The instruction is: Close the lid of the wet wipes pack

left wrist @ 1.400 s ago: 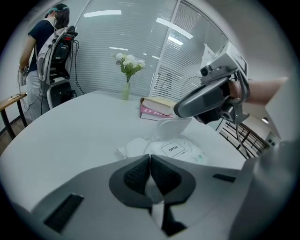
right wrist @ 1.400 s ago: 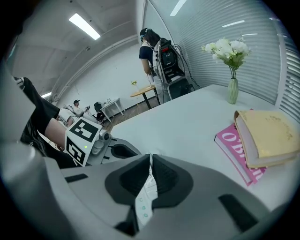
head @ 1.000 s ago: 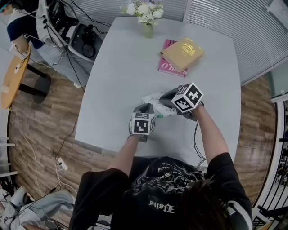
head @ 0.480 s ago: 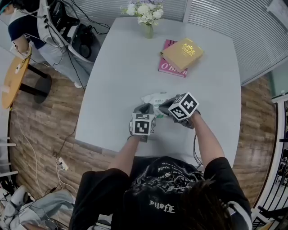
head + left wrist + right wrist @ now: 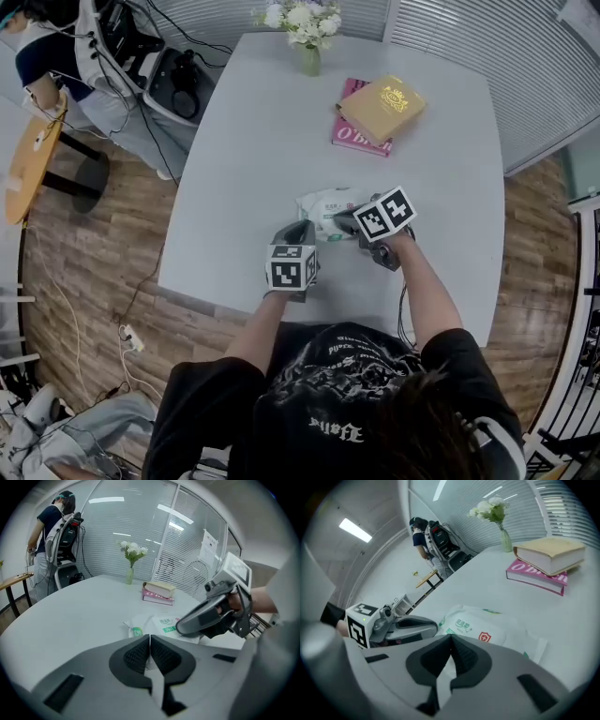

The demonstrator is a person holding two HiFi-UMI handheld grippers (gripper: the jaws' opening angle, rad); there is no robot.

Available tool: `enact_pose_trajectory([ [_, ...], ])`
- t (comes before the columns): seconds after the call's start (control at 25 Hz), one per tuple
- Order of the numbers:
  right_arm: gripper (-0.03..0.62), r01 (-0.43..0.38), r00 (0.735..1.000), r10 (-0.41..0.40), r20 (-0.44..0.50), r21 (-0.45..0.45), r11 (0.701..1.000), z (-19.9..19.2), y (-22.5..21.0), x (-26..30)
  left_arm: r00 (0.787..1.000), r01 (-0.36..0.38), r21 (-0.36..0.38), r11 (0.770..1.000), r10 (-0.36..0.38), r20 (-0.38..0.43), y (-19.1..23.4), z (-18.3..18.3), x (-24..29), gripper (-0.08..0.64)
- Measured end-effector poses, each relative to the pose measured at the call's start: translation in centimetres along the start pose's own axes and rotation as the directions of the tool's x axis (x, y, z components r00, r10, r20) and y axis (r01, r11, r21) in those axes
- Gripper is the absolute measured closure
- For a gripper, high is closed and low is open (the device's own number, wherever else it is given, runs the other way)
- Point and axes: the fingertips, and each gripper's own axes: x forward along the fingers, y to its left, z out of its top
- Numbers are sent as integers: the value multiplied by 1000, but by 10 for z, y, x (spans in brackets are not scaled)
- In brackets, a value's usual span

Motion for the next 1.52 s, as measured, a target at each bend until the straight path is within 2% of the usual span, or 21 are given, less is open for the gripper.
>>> enact_pose_trajectory([
  [0.12, 594, 27, 999, -30, 36, 80, 996, 3, -7, -3, 1000, 3, -10, 1000, -3, 10, 2, -5, -6, 551],
  [0.2, 594, 54, 998, -57, 38, 81, 995, 2, -9, -3, 1000, 1, -9, 1000, -1, 13, 3, -5, -9, 551],
  [0.4, 594, 144, 988, -145, 45, 27, 989, 0, -11, -2, 1000, 0, -8, 1000, 0, 13, 1, -6, -10, 551],
  [0.6, 594, 308, 951, -306, 34, -83, 948, -5, -2, 5, 1000, -4, -11, 1000, 4, 22, 6, -13, -21, 551],
  [0.68, 594, 310, 950, -307, 48, -69, 948, -6, 2, 5, 1000, -5, -10, 1000, 6, 31, 7, -14, -27, 551],
  [0.8, 594, 265, 959, -261, 108, -20, 964, -5, 9, -2, 999, -3, -12, 1000, 4, 47, 3, -10, -34, 551],
  [1.0, 594, 222, 938, -221, 266, 27, 975, -6, 22, -30, 991, 26, -2, 1000, -25, 130, -5, 16, -52, 551],
  [1.08, 594, 258, 902, -245, 356, 11, 966, -4, 27, -51, 985, 48, 4, 999, -48, 166, -10, 25, -61, 551],
  [1.24, 594, 407, 766, -369, 526, 46, 912, -4, 27, -105, 967, 79, 46, 996, -88, 241, -27, 39, -82, 551],
  [1.36, 594, 499, 677, -446, 586, 80, 863, -14, 29, -135, 948, 88, 89, 992, -111, 298, -40, 48, -101, 551],
  [1.52, 594, 592, 601, -505, 619, 78, 802, -34, 37, -157, 924, 54, 136, 989, -101, 368, -47, 53, -126, 551],
])
